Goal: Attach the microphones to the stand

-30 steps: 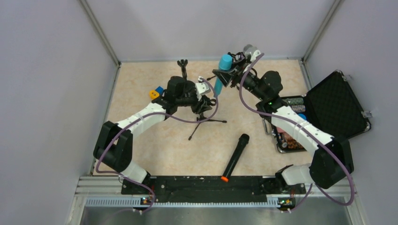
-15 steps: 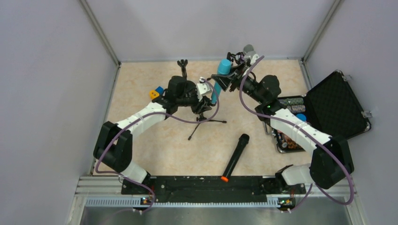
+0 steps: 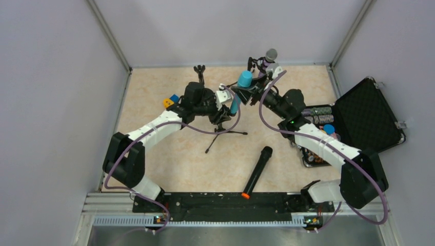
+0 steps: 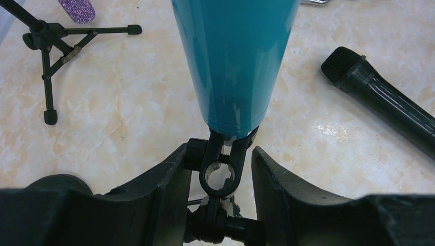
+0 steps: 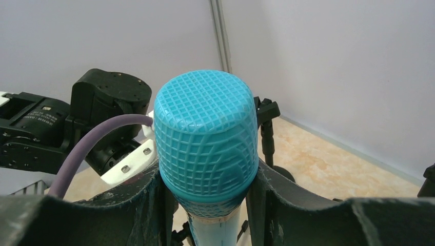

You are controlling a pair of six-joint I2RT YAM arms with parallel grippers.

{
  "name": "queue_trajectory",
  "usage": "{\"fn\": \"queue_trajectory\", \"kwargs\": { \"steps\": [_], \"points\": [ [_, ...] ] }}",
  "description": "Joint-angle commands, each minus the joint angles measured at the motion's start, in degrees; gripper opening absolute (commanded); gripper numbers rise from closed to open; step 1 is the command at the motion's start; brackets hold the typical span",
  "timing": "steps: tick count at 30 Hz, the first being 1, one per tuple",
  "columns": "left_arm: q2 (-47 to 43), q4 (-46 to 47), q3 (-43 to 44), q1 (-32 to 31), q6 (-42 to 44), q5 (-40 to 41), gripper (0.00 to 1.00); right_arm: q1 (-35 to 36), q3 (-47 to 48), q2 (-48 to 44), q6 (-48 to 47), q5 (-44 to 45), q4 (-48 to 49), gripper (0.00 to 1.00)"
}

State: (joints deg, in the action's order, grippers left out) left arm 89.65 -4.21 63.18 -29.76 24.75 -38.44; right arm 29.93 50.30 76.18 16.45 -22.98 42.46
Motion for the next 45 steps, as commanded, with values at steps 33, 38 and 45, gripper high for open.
{"fn": "queue_trajectory", "kwargs": {
  "steps": [33, 38, 45],
  "points": [
    [-1.5, 2.1, -0.5, -0.2, 0.9, 0.2, 0.0, 3.5, -6.6, 3.9, -5.8, 6.1, -5.3, 0.0],
    [-1.8, 2.6, -0.9, -0.3, 0.7, 0.1, 0.0, 3.8, -7.5, 4.5, -5.8, 6.4, -5.3, 0.0],
    [-2.0, 3.3, -1.3, -0.3, 0.2, 0.0, 0.0, 5.4, -9.0, 5.1, -7.2, 7.9, -6.0, 0.0]
  ]
}}
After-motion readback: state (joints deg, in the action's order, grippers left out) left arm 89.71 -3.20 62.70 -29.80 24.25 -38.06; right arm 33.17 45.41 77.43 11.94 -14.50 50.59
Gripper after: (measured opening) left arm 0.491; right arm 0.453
